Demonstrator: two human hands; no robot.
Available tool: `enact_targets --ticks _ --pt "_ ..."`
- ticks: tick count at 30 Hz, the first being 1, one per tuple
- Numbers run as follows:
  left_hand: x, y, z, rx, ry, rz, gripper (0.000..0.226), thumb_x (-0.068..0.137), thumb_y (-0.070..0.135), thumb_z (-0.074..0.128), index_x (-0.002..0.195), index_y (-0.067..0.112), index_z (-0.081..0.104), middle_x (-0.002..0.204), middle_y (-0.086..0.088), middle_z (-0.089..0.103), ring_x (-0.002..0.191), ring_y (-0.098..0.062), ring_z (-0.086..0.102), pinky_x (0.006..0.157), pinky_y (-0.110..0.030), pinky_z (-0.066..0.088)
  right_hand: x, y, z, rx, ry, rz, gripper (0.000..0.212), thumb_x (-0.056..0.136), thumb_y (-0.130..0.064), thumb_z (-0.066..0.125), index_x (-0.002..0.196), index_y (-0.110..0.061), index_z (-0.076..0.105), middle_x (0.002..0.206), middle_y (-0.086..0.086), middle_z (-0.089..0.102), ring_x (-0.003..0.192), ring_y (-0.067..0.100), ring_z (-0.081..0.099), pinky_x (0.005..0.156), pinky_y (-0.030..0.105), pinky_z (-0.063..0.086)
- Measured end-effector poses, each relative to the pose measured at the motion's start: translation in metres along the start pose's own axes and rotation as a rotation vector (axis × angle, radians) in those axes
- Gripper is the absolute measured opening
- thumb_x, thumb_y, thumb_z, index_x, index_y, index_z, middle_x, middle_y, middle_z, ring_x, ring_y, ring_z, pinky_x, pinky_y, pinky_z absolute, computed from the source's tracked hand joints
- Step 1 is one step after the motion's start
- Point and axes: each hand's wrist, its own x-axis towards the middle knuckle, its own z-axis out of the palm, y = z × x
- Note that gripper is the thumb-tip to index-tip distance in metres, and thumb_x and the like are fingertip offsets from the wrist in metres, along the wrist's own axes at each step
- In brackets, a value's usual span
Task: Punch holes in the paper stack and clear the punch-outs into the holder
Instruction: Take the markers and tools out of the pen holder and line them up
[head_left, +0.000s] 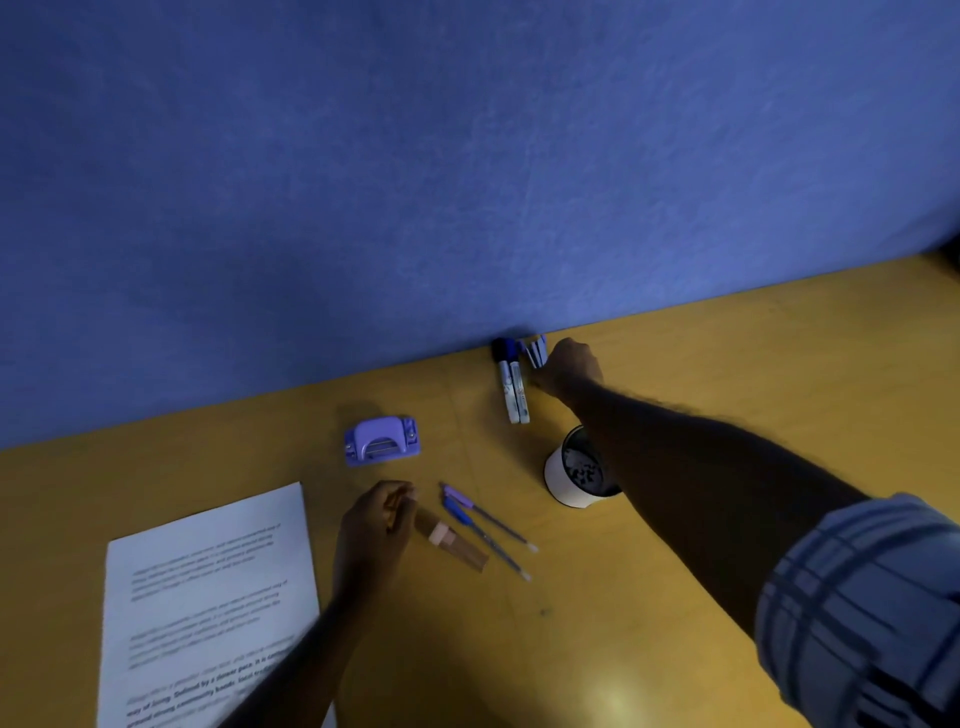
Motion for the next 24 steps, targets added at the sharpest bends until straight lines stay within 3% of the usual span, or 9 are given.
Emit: enact_targets --ticks 4,9,13,15,20,22,24 --pt "-0.003 -0.005 -0.002 0.006 0.005 -0.003 0.015 0.090 0.020 0.062 0.103 0.014 0.069 0.096 0.001 0.071 0.089 -0.013 0.065 0.079 -0.030 0.053 -0.014 -0.007 -0.013 -0.081 0.009 -0.049 0.025 0.083 -0.025 0.067 0.098 -0.006 0.064 0.102 0.012 0.069 0.089 0.028 0.066 0.060 0.031 0.048" --pt "-0.011 -0.005 -0.003 0.026 -0.003 -0.018 0.015 0.090 0.019 0.062 0.102 0.013 0.069 0.099 -0.002 0.072 0.092 -0.015 0.065 0.081 -0.027 0.050 -0.066 -0.038 -0.024 -0.136 0.090 -0.329 0.020 0.084 -0.014 0.058 0.101 -0.006 0.063 0.105 0.013 0.067 0.095 0.032 0.066 0.063 0.030 0.044" --pt "-0.019 -0.003 -0.006 0.045 -0.034 -0.054 0.017 0.091 0.023 0.060 0.104 0.015 0.067 0.101 -0.002 0.070 0.094 -0.017 0.064 0.083 -0.031 0.052 -0.118 -0.042 -0.003 -0.117 -0.022 -0.581 0.018 0.086 -0.021 0.059 0.098 -0.010 0.066 0.098 0.007 0.069 0.087 0.024 0.065 0.067 0.032 0.054" --pt "-0.023 -0.002 -0.007 0.043 -0.028 -0.042 0.016 0.092 0.021 0.060 0.104 0.015 0.067 0.101 -0.002 0.070 0.093 -0.016 0.064 0.082 -0.030 0.052 -0.145 -0.031 0.015 -0.151 -0.090 -0.637 0.016 0.088 -0.026 0.058 0.095 -0.015 0.067 0.094 0.003 0.068 0.080 0.018 0.063 0.059 0.028 0.049" --pt "-0.036 0.002 -0.014 0.018 -0.041 -0.076 0.018 0.092 0.018 0.059 0.108 0.013 0.065 0.104 -0.002 0.068 0.094 -0.013 0.061 0.085 -0.032 0.051 -0.188 0.005 0.063 -0.268 -0.266 -0.611 0.034 0.090 -0.047 0.057 0.096 -0.015 0.062 0.093 0.003 0.061 0.080 0.017 0.056 0.061 0.028 0.046" --pt "-0.041 0.003 -0.014 0.007 -0.053 -0.082 0.020 0.092 0.020 0.059 0.110 0.012 0.064 0.105 -0.002 0.068 0.095 -0.014 0.062 0.084 -0.031 0.051 -0.199 0.014 0.072 -0.272 -0.256 -0.598 0.040 0.092 -0.053 0.050 0.092 -0.014 0.060 0.091 0.003 0.060 0.076 0.016 0.056 0.060 0.031 0.050" --pt "-0.044 0.005 -0.013 -0.002 -0.043 -0.080 0.020 0.092 0.021 0.059 0.109 0.012 0.065 0.105 -0.003 0.069 0.095 -0.015 0.063 0.082 -0.029 0.050 -0.204 0.020 0.076 -0.278 -0.240 -0.585 0.035 0.094 -0.052 0.048 0.087 -0.018 0.054 0.085 0.001 0.057 0.068 0.011 0.052 0.053 0.026 0.042"
